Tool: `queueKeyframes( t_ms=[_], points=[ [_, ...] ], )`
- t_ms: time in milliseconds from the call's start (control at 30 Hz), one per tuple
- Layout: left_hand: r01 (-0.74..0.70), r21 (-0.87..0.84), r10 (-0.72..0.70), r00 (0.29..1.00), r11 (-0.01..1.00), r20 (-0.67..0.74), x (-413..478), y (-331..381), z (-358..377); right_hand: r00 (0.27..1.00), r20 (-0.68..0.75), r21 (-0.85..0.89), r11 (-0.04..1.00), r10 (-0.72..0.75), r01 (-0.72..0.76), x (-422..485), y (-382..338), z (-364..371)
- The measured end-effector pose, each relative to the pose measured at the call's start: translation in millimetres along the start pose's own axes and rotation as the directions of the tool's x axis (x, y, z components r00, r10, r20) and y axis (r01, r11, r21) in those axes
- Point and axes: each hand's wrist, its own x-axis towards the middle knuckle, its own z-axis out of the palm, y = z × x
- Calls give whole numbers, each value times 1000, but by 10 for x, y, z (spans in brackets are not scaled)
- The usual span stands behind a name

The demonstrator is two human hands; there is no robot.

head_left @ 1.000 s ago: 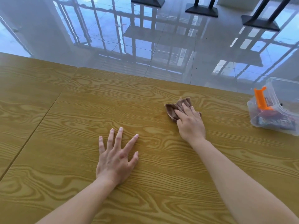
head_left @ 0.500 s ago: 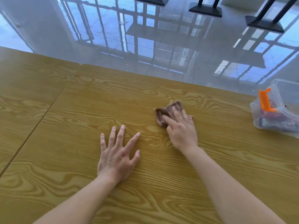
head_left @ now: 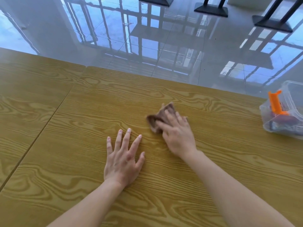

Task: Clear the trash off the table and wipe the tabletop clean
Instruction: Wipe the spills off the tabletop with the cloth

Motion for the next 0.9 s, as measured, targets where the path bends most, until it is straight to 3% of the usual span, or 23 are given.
queueKeyframes(
  t_ms=[67,133,200,267,367,567,667,733,800,900],
  points=[
    [-1,-5,1,1000,1000,0,0,6,-5,989,9,-5,989,-148,148,-480,130,60],
    [-4,-10,4,1000,1000,-5,6,0,5,994,-4,-1,994,-107,107,-725,522,10],
    [-9,-8,9,1000,1000,0,3,-3,12,995,-35,3,995,98,-98,-775,895,-113],
    [-8,-1,8,1000,1000,2,8,-3,13,939,-75,35,942,336,-335,-693,1026,-182],
    [-14,-5,14,1000,1000,16,7,15,-5,877,-125,48,886,464,-462,-602,734,-110],
    [-9,-40,10,1000,999,27,3,11,-48,951,-114,30,958,287,-286,-424,-151,62],
    [-1,-195,-1,1000,981,-8,-20,-17,-86,999,-22,13,1000,23,-23,-519,-336,130],
    [-19,-307,13,1000,951,-20,-37,-102,-125,993,10,1,993,-120,120,-686,-122,91],
    [-73,-312,75,997,947,-6,-59,-270,-174,995,28,-16,995,-94,94,-813,148,24],
    [-98,-113,100,995,989,10,-109,-726,-250,988,6,-11,988,152,-152,-597,265,-16]
  ],
)
